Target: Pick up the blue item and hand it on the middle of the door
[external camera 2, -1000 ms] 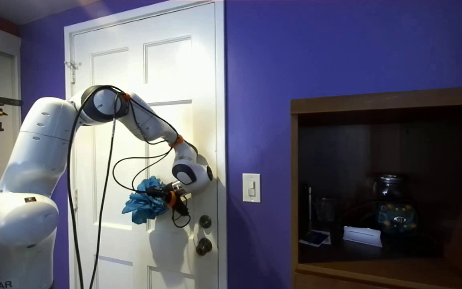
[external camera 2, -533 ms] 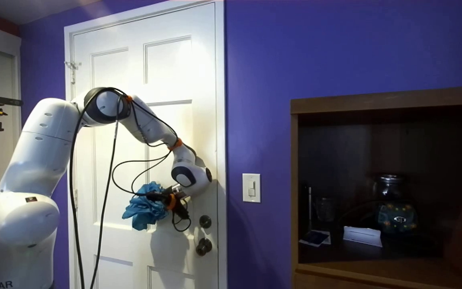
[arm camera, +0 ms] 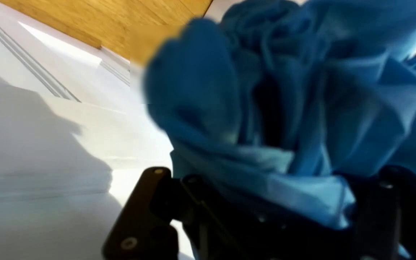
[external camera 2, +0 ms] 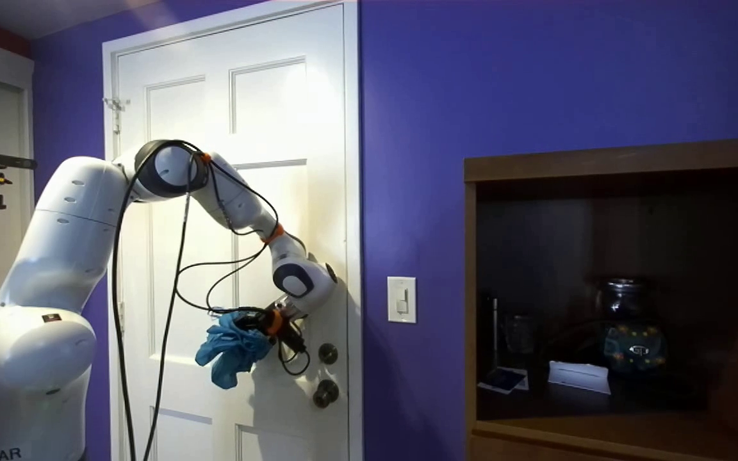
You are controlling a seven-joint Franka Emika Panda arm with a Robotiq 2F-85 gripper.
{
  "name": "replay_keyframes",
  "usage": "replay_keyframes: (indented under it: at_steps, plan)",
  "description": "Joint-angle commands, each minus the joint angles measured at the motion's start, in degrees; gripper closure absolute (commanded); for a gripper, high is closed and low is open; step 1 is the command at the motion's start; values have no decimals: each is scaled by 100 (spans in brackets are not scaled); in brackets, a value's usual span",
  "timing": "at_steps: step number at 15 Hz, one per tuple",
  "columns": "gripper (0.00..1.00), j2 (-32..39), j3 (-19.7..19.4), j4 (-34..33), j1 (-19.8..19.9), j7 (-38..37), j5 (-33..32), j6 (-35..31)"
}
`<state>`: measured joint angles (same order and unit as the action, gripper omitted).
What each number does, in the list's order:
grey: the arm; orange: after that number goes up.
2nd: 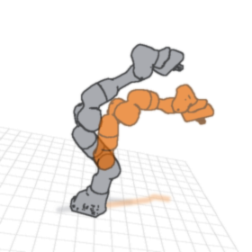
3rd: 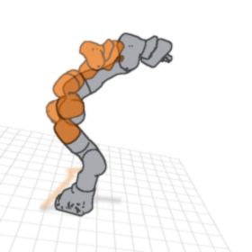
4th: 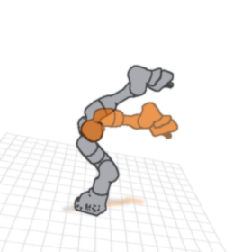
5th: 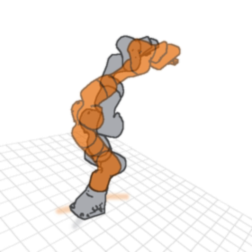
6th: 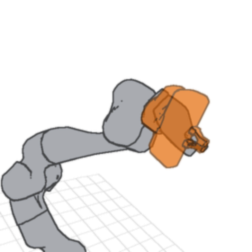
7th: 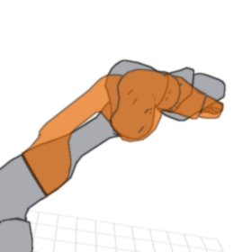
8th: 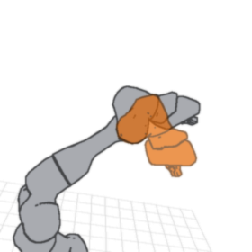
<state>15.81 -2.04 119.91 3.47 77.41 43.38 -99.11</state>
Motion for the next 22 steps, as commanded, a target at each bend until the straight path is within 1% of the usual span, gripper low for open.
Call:
replay_keyframes:
  at_steps: [1,5,9,10,11,12,16,20,21,22]
  plan:
    - [99,-33,-27,-56,9,-627,-552,-115]
    - [99,10,0,-120,71,-1015,-973,-45]
    - [99,75,38,-187,104,-1241,-1189,-5]
    - [69,67,48,-185,109,-1282,-1193,-35]
    - [68,62,50,-192,110,-1325,-1218,-32]
    - [63,28,52,-184,114,-1341,-1223,-35]
    - [35,-189,50,-117,147,-1300,-1173,-39]
    - [7,-554,25,79,151,-1278,-1146,-99]
    - [2,-651,16,131,156,-1288,-1103,-143]
    - [0,-768,6,179,161,-1274,-1097,-150]
